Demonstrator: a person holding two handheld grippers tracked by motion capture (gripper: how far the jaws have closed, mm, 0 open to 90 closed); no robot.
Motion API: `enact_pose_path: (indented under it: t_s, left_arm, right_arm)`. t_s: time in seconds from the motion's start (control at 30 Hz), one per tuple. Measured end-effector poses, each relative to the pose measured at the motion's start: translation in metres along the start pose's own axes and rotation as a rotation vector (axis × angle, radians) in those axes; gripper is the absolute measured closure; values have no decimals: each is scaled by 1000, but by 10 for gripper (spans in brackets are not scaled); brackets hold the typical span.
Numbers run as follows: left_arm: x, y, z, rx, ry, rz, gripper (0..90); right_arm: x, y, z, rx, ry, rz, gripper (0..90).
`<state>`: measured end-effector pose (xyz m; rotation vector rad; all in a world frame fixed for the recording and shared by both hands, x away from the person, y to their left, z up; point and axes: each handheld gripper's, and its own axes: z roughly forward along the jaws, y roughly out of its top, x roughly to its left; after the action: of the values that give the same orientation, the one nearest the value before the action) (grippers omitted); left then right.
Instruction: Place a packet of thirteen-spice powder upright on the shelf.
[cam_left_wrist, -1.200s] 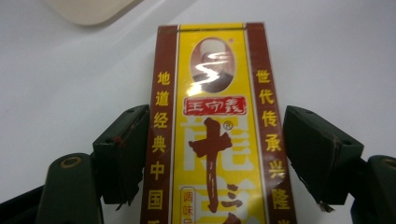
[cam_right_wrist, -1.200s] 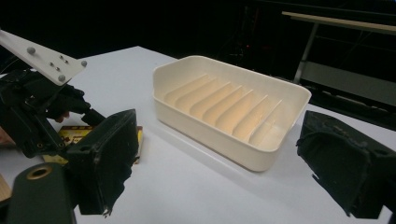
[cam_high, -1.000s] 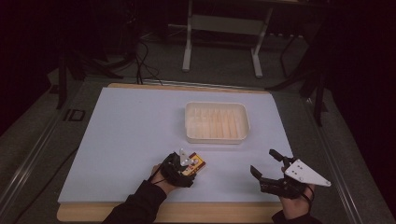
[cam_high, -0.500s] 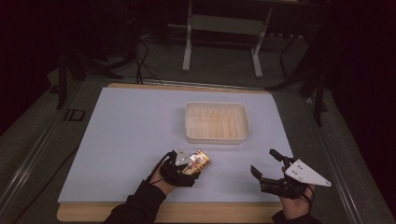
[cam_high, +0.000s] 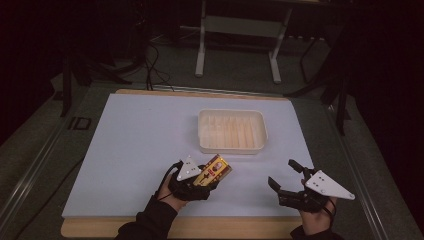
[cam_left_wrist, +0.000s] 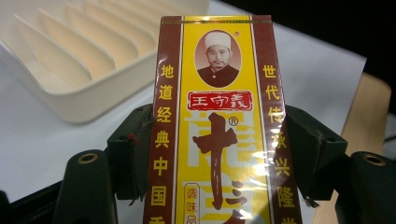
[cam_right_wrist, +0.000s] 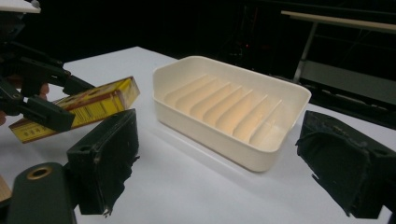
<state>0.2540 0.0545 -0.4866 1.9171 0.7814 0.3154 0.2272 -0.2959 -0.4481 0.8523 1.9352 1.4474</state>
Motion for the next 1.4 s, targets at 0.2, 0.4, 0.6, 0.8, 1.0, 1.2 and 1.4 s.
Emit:
enact_pose_path:
  t_s: [0.2,0.4,0.6,0.8,1.0,1.2,1.4]
  left_arm:
    - [-2,-2,-5,-68,18,-9,333]
    - [-2,-6,-6,-133,4,9,333]
    - [-2,-4,-8,-176,11,1,333]
    - [-3,-1,-12,-219,8,-17,333]
    - [-3,-2,-13,-281,-26,-37,333]
    - [-9,-2,-15,-350,-37,6,333]
    - [-9,-2,-12,-360,-28,-12,333]
  right_arm:
    - [4,2,0,-12,11,-2,124]
    - [7,1,2,-5,22,11,125]
    - [10,8,1,-21,44,45,139]
    - [15,22,1,1,64,83,133]
    - [23,41,10,-41,74,15,132]
    - [37,57,21,-57,101,-27,140]
    - [48,67,31,-20,135,28,139]
